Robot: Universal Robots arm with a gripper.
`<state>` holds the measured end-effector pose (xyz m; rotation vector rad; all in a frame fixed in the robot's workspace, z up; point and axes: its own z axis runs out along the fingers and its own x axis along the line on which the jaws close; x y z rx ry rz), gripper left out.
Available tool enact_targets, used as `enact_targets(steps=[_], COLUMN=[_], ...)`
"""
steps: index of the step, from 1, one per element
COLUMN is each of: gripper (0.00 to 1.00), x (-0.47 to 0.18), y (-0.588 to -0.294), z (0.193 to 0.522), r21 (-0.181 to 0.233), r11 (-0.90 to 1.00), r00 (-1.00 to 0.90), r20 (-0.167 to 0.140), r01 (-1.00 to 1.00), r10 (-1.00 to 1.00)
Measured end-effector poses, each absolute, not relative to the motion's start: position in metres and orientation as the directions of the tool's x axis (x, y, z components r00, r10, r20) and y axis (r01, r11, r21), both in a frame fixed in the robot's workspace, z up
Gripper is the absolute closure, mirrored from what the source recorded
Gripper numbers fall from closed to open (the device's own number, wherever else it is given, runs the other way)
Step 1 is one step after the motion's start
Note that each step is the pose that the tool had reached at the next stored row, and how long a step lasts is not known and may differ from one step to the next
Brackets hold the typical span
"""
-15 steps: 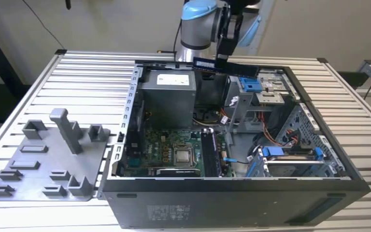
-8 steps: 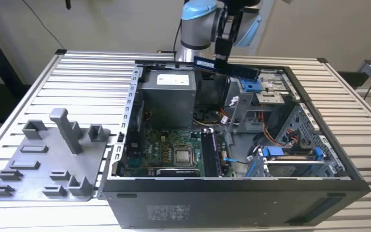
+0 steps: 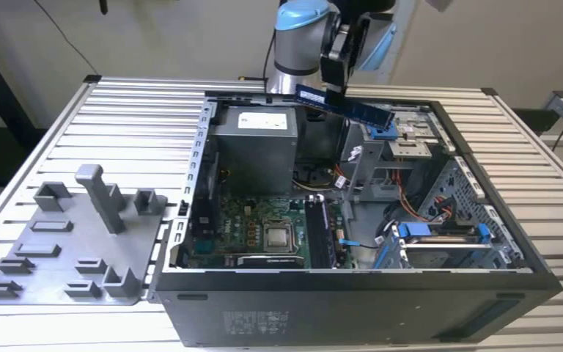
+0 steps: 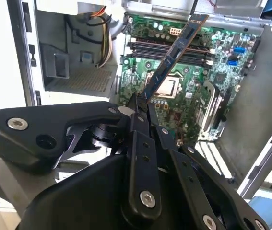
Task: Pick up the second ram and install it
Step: 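Insert the second ram into the second slot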
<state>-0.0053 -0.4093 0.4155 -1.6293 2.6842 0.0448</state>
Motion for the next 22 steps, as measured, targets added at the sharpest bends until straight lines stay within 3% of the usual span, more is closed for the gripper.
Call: enact_targets(steps=[22], gripper=[0.86], x=[-0.0053], y=[-0.4093], z=[0.4088], r21=[0.024], r11=[0.743], r00=[-0.744], r20=[-0.016], r01=[-0.669], r10=[-0.668])
